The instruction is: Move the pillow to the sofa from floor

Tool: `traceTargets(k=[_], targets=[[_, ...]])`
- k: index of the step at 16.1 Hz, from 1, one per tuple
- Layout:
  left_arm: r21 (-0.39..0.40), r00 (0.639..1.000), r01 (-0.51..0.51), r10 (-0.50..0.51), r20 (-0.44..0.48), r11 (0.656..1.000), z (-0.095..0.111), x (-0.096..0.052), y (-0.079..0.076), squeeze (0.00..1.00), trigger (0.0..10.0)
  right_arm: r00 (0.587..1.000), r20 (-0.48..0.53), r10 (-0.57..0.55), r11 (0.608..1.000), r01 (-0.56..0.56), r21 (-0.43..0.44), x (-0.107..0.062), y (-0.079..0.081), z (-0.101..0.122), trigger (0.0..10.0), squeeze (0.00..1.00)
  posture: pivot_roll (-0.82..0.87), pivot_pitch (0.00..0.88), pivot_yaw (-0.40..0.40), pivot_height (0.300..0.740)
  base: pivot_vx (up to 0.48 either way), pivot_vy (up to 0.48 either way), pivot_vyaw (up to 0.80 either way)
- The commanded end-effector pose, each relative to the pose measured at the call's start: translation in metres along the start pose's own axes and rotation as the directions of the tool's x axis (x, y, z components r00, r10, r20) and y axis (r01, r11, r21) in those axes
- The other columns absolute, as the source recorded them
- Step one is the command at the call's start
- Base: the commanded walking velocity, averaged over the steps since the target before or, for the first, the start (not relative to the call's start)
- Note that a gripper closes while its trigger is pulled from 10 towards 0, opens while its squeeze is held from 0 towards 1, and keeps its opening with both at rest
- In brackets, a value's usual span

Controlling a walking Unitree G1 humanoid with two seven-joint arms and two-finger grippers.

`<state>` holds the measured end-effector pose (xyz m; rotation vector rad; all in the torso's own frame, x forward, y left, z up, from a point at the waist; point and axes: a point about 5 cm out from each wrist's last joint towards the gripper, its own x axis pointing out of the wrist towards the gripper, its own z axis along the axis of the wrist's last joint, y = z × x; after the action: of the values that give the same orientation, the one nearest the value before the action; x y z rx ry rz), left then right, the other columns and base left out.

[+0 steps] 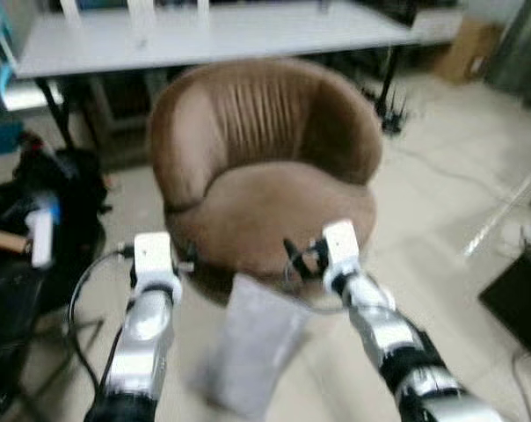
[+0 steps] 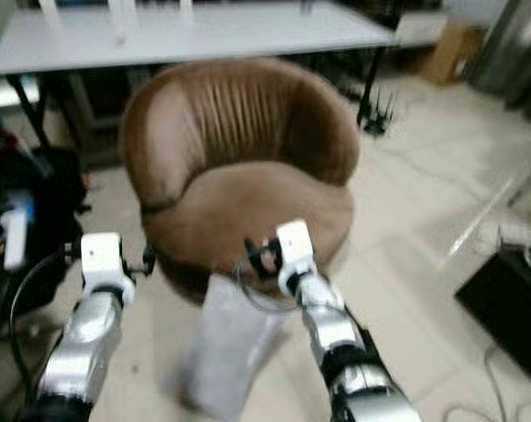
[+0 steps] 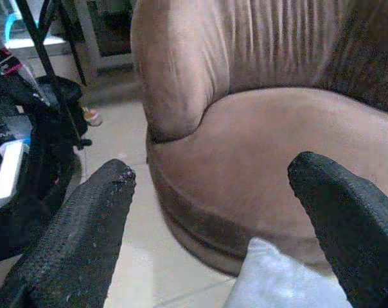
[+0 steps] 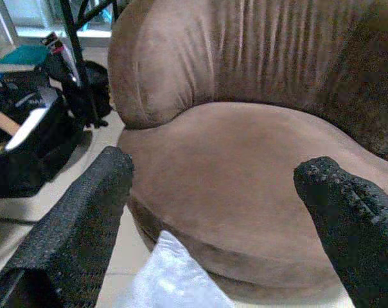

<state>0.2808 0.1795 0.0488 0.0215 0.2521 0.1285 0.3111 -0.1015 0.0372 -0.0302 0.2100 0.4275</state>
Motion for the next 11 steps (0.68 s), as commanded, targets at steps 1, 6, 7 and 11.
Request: traceTargets(k=[1, 6, 7, 11], targets=[[-0.002, 1.0, 0.019, -0.019, 0.008, 1.0, 0.002, 0.0006, -0.0064, 0.0, 10.0, 1.0, -0.005, -0.005, 1.0, 0.005, -0.005, -0.0006, -0.0032, 0.0007, 10.0, 0.0, 0.02, 0.0, -0.028, 0.74, 0.0, 0.0, 0.0], [0.008, 1.0, 0.009, -0.009, 0.005, 1.0, 0.0016, 0.0002, -0.0065, 0.0, 10.0, 1.0, -0.011, 0.001, 1.0, -0.001, -0.007, -0.0015, -0.0031, -0.0004, 10.0, 0.0, 0.02, 0.0, -0.029, 0.74, 0.0, 0.0, 0.0], [0.009, 1.0, 0.01, -0.01, 0.004, 1.0, 0.0016, 0.0004, -0.0066, 0.0, 10.0, 1.0, -0.01, 0.001, 1.0, -0.001, -0.007, -0.0018, -0.0031, -0.0006, 10.0, 0.0, 0.02, 0.0, -0.029, 0.74, 0.0, 0.0, 0.0], [-0.002, 1.0, -0.008, 0.008, -0.012, 1.0, 0.0003, 0.0009, -0.0053, 0.0, 10.0, 1.0, -0.005, 0.006, 1.0, -0.006, -0.004, -0.0026, -0.002, -0.0012, 10.0, 0.0, 0.02, 0.0, -0.026, 0.74, 0.384, 0.288, 0.0]])
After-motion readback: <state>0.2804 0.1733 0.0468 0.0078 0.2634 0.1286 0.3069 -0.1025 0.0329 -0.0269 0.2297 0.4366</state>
